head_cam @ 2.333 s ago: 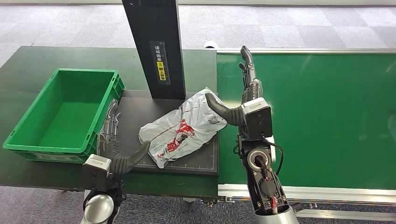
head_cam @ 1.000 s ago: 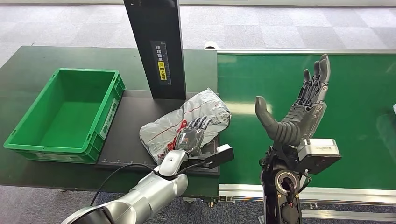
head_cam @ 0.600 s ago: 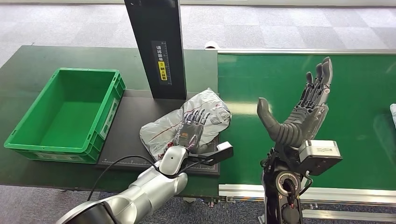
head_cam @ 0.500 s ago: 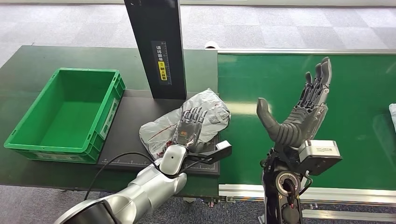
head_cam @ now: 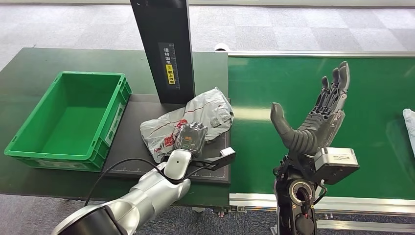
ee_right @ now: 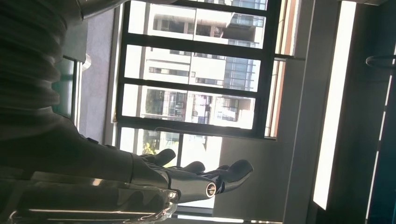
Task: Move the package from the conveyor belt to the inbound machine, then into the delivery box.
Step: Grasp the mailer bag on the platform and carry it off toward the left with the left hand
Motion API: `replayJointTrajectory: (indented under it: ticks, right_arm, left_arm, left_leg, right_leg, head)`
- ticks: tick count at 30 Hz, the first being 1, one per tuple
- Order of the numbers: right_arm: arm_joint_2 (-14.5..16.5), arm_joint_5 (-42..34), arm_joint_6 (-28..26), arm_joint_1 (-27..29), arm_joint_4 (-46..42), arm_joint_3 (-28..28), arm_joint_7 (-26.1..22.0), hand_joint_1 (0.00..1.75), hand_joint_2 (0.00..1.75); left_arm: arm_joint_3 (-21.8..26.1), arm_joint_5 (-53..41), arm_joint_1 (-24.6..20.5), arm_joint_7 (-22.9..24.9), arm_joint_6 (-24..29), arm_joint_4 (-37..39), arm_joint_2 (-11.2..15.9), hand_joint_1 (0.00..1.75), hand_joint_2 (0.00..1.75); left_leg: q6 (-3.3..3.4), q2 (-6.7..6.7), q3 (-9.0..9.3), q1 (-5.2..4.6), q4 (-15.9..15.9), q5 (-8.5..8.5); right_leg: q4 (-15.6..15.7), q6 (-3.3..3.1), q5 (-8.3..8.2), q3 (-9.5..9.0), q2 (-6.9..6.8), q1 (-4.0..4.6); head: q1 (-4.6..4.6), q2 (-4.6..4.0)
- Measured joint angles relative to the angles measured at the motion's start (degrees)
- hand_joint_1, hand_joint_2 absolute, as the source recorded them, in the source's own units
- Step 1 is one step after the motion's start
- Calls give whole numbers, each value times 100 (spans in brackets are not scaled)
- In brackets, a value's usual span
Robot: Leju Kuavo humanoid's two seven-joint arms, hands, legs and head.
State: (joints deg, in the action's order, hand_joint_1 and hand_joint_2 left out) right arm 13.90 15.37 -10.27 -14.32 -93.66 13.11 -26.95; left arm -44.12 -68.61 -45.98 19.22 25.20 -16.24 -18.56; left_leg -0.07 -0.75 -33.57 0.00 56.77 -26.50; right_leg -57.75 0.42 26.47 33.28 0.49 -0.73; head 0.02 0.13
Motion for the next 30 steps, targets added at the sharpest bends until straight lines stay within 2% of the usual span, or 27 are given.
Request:
replayJointTrajectory:
  ticks: [13, 15, 17, 20, 27, 30]
  right_arm:
    - [0, 0, -1, 1, 0, -1, 0, 0, 175]
    - [0, 0, -1, 1, 0, -1, 0, 0, 175]
    - [0, -23, -22, 1, 0, -1, -19, 0, 175]
    - [-1, -106, -95, 1, -1, -7, -72, 0, 175]
    - [-2, -119, -149, 44, -13, -43, -67, 0, 175]
    - [-11, -53, -152, 71, -19, -69, 38, 0, 175]
  left_arm:
    - [-8, 0, -5, 1, 0, 15, 20, 131, 175]
    - [-9, 0, -5, 1, -7, 17, 20, 153, 175]
    - [-8, 19, -8, -38, -230, 32, 20, 175, 175]
    - [2, 110, 27, -210, -761, 59, 35, 175, 175]
    - [432, 670, 119, -894, 113, 57, 69, 175, 175]
    - [842, 1312, 115, -1802, 975, -120, 68, 175, 175]
  left_leg:
    - [0, 0, 0, 0, 0, 0]
    - [0, 0, 0, 0, 0, 0]
    - [0, 0, 0, 0, 0, 0]
    - [0, 0, 3, 0, 0, 0]
    - [0, -1, 5, 0, 0, 1]
    - [0, 0, 4, 0, 0, 2]
  right_leg:
    - [0, 0, 0, 0, 0, 0]
    - [0, 0, 0, 0, 0, 0]
    - [0, 0, 0, -1, 0, 0]
    - [0, 0, 0, -3, 0, 0]
    - [0, 0, 0, -3, 0, 0]
    - [0, 0, 0, -2, 0, 0]
  head:
    - [0, 0]
    - [0, 0]
    - [1, 0]
    - [0, 0]
    - [-1, 0]
    - [0, 0]
